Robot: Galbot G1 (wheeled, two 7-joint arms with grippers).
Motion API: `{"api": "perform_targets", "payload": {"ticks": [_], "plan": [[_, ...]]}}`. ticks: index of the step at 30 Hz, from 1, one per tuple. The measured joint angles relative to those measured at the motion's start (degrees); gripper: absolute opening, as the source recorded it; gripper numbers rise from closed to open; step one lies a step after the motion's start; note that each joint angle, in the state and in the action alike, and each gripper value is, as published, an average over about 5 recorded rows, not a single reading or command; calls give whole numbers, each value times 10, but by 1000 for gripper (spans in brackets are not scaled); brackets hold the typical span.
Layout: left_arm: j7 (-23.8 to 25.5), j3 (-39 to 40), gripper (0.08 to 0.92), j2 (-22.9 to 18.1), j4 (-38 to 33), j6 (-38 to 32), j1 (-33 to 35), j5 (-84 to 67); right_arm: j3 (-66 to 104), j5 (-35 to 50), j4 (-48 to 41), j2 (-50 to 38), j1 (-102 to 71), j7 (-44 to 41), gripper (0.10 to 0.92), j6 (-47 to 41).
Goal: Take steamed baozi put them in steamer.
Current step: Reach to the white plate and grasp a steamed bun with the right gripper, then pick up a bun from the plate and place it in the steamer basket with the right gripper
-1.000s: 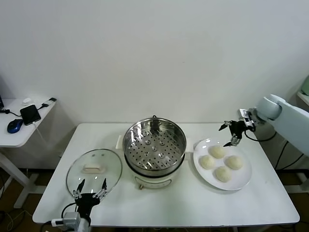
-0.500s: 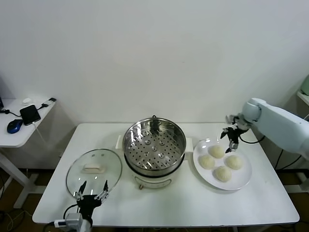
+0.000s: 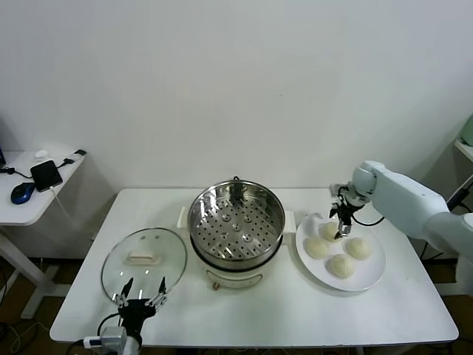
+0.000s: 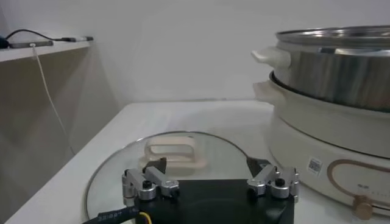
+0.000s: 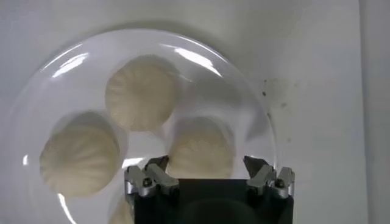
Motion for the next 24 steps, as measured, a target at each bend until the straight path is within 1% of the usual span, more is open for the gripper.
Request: {"api": "perform_targets", "payload": {"ticks": [7,12,17,24], "plan": [[2,1,823,0,-4,0,3,0,6,-6,-5,2,0,2,686,-7],[2,1,823,0,-8,2,4,1,-2,0,16,-7,14,-1,671,-13],[2,1,823,0,-12,3,6,2,-43,30,70,-24,69,-9,666,-12],[1,3,823,-2,-21,7,8,3,-137,95,169,-18,217,-28,662,18]]}}
